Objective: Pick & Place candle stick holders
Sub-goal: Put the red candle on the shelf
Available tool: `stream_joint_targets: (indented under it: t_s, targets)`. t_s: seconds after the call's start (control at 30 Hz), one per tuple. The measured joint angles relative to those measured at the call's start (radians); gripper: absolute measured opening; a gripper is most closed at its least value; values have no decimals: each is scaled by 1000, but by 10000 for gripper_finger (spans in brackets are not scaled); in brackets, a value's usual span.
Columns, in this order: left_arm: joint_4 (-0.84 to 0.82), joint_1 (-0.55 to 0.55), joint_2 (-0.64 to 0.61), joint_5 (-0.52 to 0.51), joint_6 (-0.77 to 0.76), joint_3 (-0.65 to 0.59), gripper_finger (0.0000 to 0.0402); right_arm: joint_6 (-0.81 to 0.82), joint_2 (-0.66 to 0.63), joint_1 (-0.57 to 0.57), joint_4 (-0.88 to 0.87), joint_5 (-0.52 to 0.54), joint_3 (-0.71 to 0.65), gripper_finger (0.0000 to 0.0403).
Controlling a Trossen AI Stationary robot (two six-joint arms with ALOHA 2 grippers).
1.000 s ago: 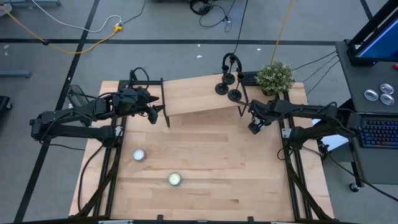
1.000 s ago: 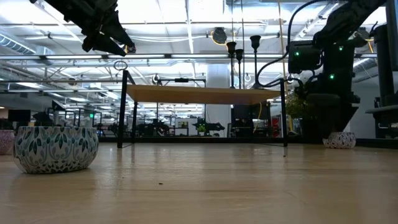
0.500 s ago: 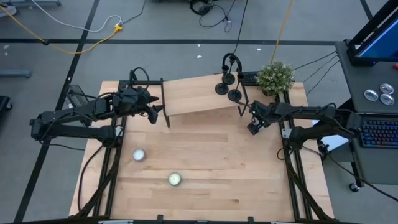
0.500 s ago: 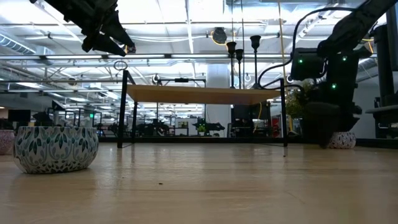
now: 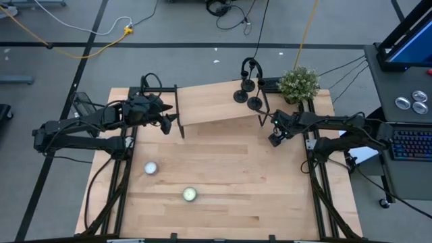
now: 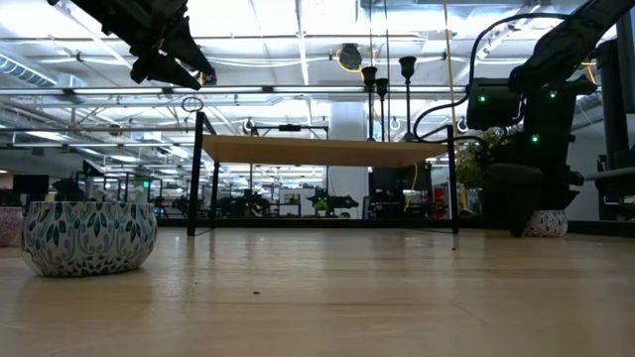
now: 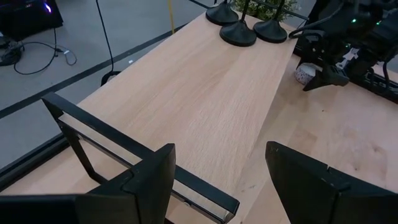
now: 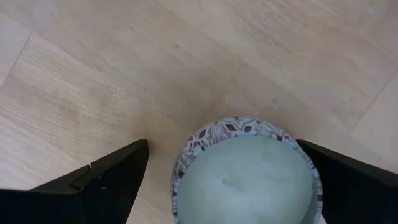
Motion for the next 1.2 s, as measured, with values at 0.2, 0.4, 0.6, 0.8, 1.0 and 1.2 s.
stream_joint_targets:
  t_s: [0.2, 0.4, 0.6, 0.8, 1.0, 1.2]
  targets:
    - [0, 0, 0, 0, -3, 0, 253, 7, 1, 0, -35, -1, 0, 393]
    - [0, 0, 0, 0, -3, 0, 253, 32, 1, 1, -52, -2, -1, 393]
    - [0, 0, 0, 0, -3, 0, 253, 35, 1, 1, -51, -2, -1, 393]
    - [1, 0, 0, 1, -23, 0, 253, 36, 1, 1, -45, -2, -2, 389]
    - [1, 0, 0, 1, -24, 0, 253, 53, 2, 1, -42, -4, -2, 332]
    - [0, 0, 0, 1, -26, 0, 253, 56, 2, 1, -42, -3, -2, 292]
